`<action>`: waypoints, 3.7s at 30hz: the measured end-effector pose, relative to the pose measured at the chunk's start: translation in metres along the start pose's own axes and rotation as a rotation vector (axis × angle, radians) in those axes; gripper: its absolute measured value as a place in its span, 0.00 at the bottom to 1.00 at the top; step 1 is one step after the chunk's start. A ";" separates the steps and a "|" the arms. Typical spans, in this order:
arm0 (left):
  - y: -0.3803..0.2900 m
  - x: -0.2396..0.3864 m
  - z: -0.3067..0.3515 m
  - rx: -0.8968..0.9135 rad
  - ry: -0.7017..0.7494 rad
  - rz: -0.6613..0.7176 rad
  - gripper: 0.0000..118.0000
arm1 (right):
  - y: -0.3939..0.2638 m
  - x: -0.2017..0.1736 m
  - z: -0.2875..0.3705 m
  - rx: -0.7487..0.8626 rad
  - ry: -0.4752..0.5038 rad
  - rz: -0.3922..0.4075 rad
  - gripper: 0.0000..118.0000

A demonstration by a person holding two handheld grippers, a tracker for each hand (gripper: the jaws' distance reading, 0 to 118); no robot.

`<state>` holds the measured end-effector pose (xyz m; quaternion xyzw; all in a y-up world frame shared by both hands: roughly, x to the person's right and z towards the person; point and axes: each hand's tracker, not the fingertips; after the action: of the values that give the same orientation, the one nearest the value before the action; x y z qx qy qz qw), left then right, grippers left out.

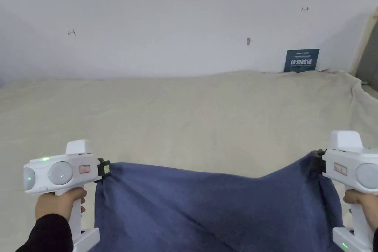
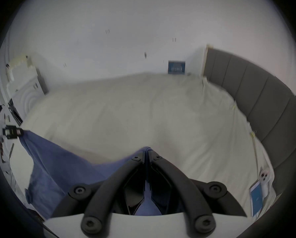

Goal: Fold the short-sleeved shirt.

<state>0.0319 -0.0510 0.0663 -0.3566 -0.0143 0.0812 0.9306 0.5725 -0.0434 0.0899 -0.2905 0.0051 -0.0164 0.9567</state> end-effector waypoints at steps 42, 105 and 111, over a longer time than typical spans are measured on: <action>0.190 0.012 0.058 0.366 0.020 0.018 0.05 | 0.221 -0.007 0.036 0.438 0.076 -0.045 0.01; -0.269 -0.052 0.073 -0.200 0.152 0.116 0.40 | -0.290 0.028 0.116 -0.354 -0.006 -0.227 0.03; -0.232 -0.035 0.118 -0.003 0.125 0.143 0.91 | -0.231 0.016 0.145 -0.207 0.018 -0.163 0.80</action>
<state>0.0201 -0.1481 0.3099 -0.3626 0.0693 0.1250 0.9209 0.5847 -0.1552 0.3383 -0.3869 -0.0082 -0.0964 0.9170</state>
